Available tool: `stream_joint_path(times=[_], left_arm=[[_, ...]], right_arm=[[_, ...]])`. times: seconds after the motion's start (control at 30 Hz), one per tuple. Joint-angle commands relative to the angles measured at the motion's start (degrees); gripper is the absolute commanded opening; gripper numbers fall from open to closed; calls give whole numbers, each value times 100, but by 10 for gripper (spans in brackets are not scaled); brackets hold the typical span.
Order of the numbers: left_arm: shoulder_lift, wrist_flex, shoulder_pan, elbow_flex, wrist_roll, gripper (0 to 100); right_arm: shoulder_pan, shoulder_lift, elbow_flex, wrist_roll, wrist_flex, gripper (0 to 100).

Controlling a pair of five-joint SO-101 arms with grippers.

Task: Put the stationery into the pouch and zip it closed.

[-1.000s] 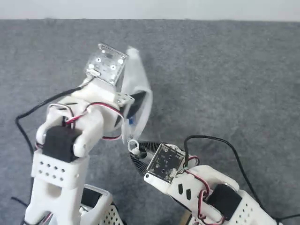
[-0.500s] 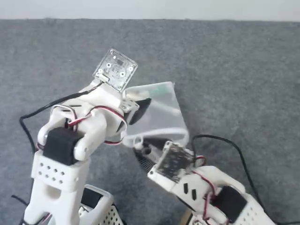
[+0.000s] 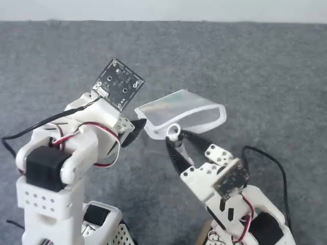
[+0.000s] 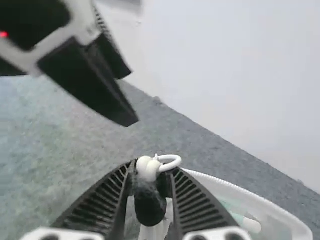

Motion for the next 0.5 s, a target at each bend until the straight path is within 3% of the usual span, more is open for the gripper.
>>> stream_joint_path(times=[0.0,0.3,0.47], left_arm=[[-220,290,-9,-400,-132,243],[-642,536,651,-347,79,245],[-1398,334,905,505,79,246]], right_arm=[[338,-119,-360,-281,-286,6],[479,-127,-457,-404,-321,6],[479,-127,-554,-396,-286,6]])
